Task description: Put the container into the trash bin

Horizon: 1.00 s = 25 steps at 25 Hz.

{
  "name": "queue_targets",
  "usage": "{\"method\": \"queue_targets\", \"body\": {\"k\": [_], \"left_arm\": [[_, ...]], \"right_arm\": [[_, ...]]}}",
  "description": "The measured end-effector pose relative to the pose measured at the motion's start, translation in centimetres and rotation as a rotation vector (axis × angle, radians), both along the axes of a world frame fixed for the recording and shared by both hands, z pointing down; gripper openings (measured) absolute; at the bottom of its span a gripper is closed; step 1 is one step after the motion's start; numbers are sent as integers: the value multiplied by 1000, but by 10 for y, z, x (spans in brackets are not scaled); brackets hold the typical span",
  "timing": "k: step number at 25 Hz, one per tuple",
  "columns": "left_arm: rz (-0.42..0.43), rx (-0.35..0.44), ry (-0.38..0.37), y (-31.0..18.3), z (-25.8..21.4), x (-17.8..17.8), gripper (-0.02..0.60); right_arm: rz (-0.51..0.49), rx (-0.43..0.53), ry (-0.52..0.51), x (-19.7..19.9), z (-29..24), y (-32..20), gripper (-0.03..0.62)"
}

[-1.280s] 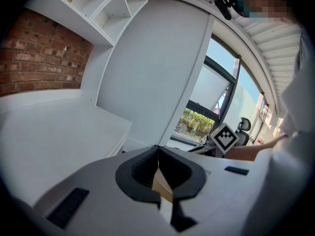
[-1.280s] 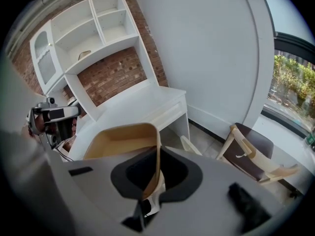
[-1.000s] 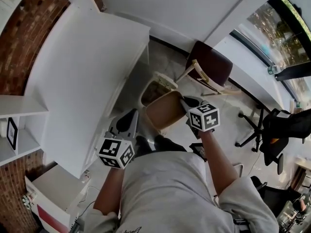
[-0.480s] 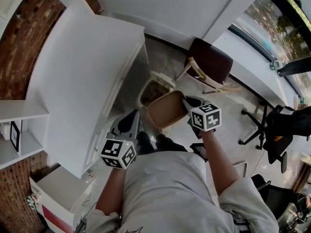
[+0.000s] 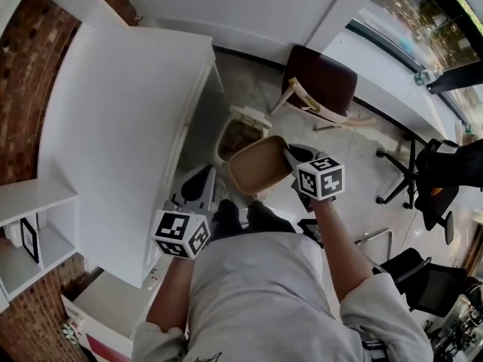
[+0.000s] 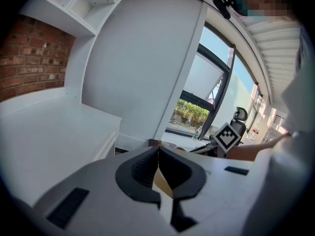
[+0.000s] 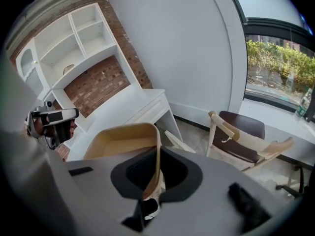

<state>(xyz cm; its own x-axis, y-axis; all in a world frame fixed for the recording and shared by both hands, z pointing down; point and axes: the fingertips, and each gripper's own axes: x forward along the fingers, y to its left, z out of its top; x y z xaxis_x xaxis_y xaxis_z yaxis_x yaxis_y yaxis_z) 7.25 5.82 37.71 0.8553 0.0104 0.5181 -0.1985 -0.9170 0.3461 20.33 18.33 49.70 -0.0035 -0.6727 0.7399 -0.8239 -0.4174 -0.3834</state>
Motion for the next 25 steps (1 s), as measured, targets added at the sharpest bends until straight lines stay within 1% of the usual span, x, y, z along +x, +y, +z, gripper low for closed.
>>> {"method": "queue_targets", "body": {"k": [6, 10, 16, 25], "left_arm": [[60, -14, -16, -11, 8, 1, 17], [83, -30, -34, -23, 22, 2, 15], [91, -58, -57, -39, 47, 5, 17], [75, -104, -67, -54, 86, 7, 17]], "right_arm": [[27, -26, -16, -7, 20, -15, 35], [26, -42, -17, -6, 34, -27, 35], [12, -72, -18, -1, 55, -41, 35], [5, -121, -15, -3, 99, -50, 35]]}}
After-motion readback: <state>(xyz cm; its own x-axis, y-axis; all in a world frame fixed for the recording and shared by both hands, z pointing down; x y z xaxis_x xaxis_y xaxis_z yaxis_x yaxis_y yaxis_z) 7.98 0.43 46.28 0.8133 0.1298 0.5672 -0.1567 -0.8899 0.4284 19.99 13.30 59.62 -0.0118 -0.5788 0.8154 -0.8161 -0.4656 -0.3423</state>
